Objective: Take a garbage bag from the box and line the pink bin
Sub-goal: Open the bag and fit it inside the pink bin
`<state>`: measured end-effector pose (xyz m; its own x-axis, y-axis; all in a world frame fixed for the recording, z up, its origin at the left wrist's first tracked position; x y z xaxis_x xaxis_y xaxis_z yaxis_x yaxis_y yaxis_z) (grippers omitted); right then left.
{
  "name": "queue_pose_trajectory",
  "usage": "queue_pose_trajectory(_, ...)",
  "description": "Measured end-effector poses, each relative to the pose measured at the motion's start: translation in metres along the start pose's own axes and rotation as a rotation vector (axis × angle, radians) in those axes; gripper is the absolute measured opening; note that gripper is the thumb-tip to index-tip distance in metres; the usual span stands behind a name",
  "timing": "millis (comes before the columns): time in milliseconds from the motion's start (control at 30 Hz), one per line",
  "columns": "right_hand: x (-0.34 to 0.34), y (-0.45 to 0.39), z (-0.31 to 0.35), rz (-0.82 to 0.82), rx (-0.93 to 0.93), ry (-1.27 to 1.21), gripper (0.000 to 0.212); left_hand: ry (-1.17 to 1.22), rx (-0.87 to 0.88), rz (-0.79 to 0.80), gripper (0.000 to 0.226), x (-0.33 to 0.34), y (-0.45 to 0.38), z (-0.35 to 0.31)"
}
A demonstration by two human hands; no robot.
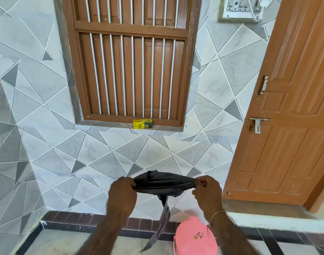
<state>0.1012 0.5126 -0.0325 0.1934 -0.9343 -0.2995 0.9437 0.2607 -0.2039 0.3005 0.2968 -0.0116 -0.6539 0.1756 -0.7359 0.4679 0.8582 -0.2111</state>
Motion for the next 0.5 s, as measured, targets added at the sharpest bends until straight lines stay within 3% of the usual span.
queue_pose_trajectory(100, -0.003, 0.003, -0.007, -0.022, -0.055, 0.131, 0.023, 0.109, -0.113, -0.058, 0.029, -0.001, 0.000, 0.007)
queue_pose_trajectory(200, 0.005, 0.013, 0.006, 0.069, -0.219, 0.414, 0.013, 0.353, -0.169, -0.128, 0.020, -0.005, 0.007, -0.001)
queue_pose_trajectory(300, 0.025, 0.023, 0.016, 0.231, -0.383, 0.726, 0.040, 0.573, -0.151, -0.123, 0.028, -0.002, 0.007, -0.010)
queue_pose_trajectory(367, 0.032, 0.030, 0.037, 0.245, -0.521, 0.693, 0.052, 0.625, -0.089, -0.048, 0.036, 0.008, 0.005, -0.018)
queue_pose_trajectory(500, 0.046, 0.034, 0.078, 0.265, -0.686, 0.377, 0.068, 0.623, 0.073, 0.129, 0.038, 0.027, 0.007, -0.040)
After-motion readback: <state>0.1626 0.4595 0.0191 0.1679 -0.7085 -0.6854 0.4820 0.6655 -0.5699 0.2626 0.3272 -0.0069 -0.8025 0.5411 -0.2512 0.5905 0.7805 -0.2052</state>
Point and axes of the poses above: each hand's wrist, its own y-axis away from the middle knuckle, its own x-axis out of the palm, z = x × y, the point moved 9 cm from there along -y, towards the middle knuckle, and after that the axes turned 5 degrees about -x, right-handed, at the moved point
